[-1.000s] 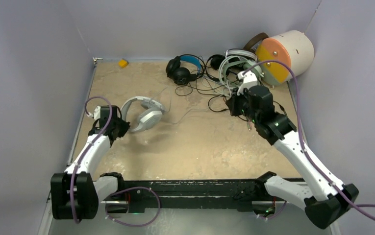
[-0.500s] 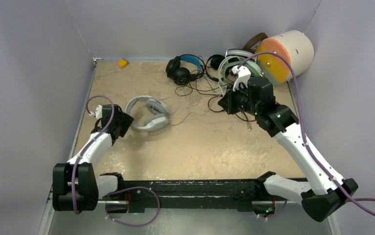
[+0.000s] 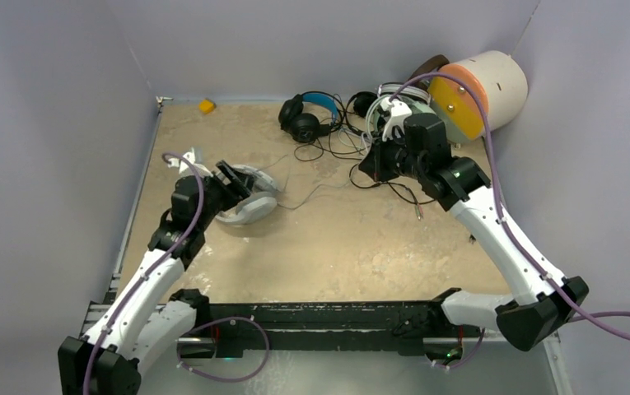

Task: Wrap the headphones
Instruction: Place the headphones at the center of the board, then untie the headphones cable at the center of the board.

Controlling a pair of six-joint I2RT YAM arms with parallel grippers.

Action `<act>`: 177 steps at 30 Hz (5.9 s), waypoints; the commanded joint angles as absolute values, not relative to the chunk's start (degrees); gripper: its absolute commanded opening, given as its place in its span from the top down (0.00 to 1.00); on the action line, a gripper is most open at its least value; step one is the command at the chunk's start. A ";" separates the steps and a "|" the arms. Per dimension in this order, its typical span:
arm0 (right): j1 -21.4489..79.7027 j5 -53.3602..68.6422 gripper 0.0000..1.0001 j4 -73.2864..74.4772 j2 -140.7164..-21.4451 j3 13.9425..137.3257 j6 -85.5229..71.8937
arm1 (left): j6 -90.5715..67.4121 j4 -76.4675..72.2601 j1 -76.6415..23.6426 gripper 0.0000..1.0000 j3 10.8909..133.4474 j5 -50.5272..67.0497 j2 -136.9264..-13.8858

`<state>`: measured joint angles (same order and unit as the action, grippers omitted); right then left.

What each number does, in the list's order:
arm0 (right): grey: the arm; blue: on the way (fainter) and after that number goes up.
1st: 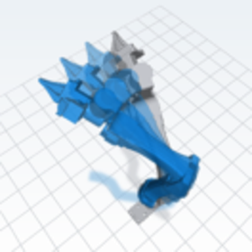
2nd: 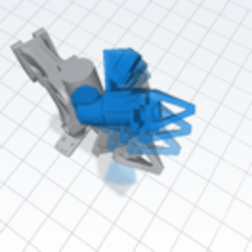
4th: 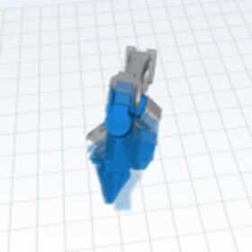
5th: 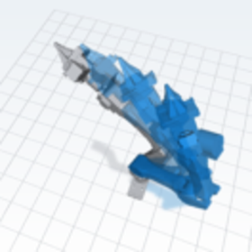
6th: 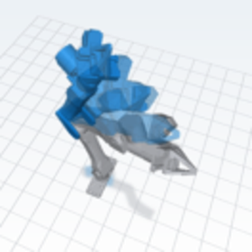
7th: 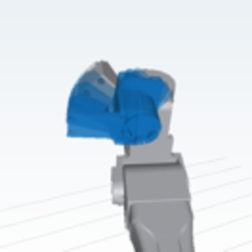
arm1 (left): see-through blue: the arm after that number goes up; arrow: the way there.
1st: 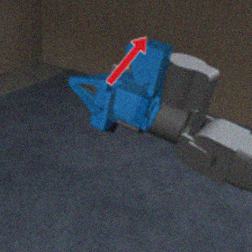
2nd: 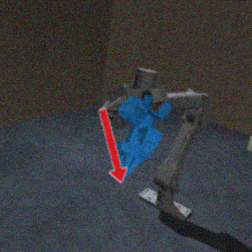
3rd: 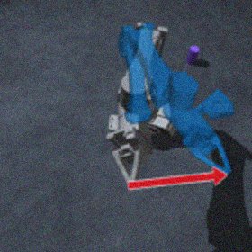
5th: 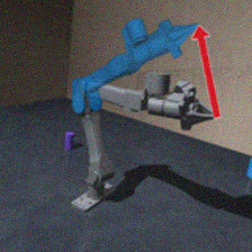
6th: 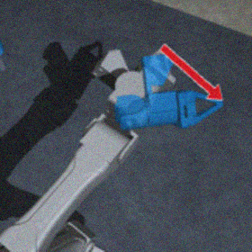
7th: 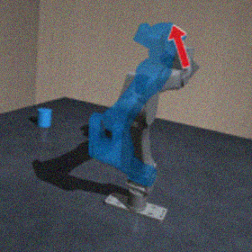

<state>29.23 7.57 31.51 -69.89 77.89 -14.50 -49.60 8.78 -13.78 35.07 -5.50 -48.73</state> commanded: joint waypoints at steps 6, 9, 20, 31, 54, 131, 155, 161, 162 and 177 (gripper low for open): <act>29.49 14.88 1.00 29.42 -71.95 83.10 -18.44 | -33.49 -31.38 -34.44 0.27 26.02 11.99 -51.25; 29.48 16.80 1.00 29.15 -71.85 83.52 -20.60 | -25.25 -46.46 -42.80 0.30 23.71 11.40 -58.31; 29.53 23.12 1.00 29.29 -71.89 86.43 -24.04 | -9.36 -81.02 -49.31 0.30 31.93 18.00 -87.10; 29.45 22.23 1.00 31.44 -69.43 85.89 -23.62 | -5.10 -89.66 -48.96 0.28 50.25 15.29 -106.08; 28.13 -5.79 0.32 36.57 -68.07 85.57 -19.34 | -9.65 -91.32 -48.16 1.00 48.15 11.87 -105.63; 0.71 -5.41 0.25 2.60 -104.98 71.10 -50.31 | -8.45 -4.44 -48.17 1.00 60.45 -17.84 -35.18; 11.87 1.76 0.30 4.69 -97.81 68.96 -49.10 | -8.25 10.97 -48.17 1.00 70.86 -32.57 -35.25; 14.45 1.27 0.32 3.77 -100.39 67.38 -52.61 | -7.61 11.69 -48.21 1.00 72.23 -33.13 -33.36; 14.56 1.07 0.32 3.54 -100.59 66.88 -53.09 | -7.50 11.94 -48.24 1.00 72.63 -33.13 -33.24; 16.67 0.78 0.35 1.16 -105.53 65.88 -55.06 | -6.68 14.08 -48.23 1.00 75.48 -33.22 -32.00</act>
<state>15.79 1.08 2.33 -104.51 64.55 -53.91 -7.86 14.24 -48.38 73.43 -33.30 -32.71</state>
